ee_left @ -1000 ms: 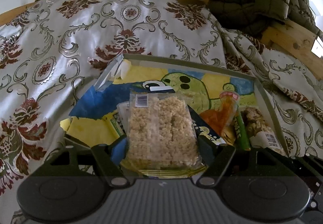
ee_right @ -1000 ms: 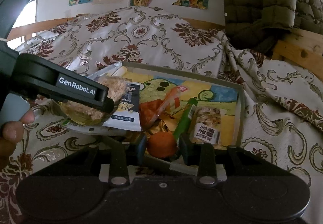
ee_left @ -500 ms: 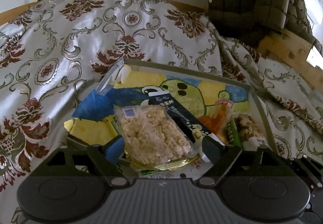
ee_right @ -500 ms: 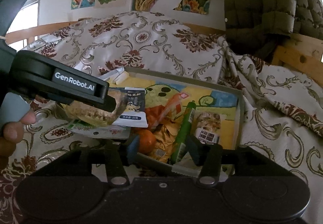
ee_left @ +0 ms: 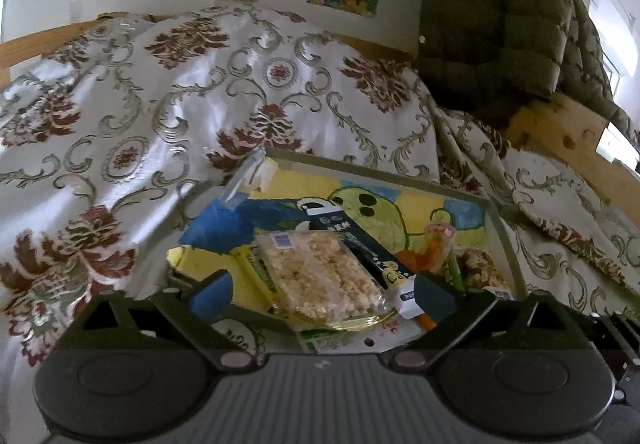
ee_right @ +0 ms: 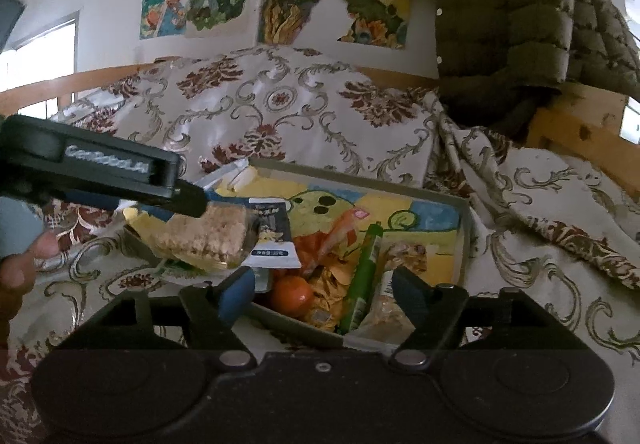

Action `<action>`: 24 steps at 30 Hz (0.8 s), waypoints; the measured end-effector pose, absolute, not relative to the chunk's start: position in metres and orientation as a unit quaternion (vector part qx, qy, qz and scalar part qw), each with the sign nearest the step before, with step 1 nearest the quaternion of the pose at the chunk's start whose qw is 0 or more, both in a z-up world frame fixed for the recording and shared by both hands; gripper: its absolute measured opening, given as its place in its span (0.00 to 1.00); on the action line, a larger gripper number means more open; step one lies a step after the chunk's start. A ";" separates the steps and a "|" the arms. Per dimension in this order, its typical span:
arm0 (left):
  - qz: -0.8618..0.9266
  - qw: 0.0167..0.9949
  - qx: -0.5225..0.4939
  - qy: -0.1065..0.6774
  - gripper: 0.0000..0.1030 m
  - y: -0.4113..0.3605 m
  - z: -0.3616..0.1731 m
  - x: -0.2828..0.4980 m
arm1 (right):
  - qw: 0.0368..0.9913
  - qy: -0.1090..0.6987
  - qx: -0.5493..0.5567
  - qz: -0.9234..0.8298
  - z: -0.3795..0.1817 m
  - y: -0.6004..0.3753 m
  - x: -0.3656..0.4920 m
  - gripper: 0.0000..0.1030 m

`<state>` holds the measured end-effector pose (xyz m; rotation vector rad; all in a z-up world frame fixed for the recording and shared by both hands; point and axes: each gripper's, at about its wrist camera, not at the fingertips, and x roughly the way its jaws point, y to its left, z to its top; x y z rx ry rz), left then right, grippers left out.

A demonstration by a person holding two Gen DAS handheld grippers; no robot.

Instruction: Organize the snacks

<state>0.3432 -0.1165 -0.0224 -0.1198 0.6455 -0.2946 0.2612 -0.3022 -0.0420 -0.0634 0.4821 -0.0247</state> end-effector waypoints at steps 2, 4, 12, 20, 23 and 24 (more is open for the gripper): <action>-0.138 0.939 -0.061 0.308 0.99 -0.111 -0.019 0.336 | 0.972 0.234 -0.026 -0.017 -0.037 -0.302 0.256 0.81; -0.131 0.943 -0.061 0.298 1.00 -0.105 -0.014 0.328 | 0.973 0.229 -0.023 -0.020 -0.031 -0.301 0.250 0.85; -0.102 0.953 -0.078 0.275 1.00 -0.079 0.001 0.290 | 0.977 0.209 -0.004 -0.036 -0.010 -0.295 0.226 0.95; -0.053 0.958 -0.088 0.269 1.00 -0.045 0.007 0.246 | 0.979 0.190 0.026 -0.066 0.005 -0.284 0.192 0.99; -0.037 0.961 -0.079 0.261 1.00 -0.035 0.008 0.226 | 0.980 0.188 0.025 -0.064 0.010 -0.277 0.177 0.99; -0.032 0.963 -0.076 0.257 1.00 -0.032 0.008 0.219 | 0.980 0.188 0.023 -0.063 0.011 -0.274 0.173 0.99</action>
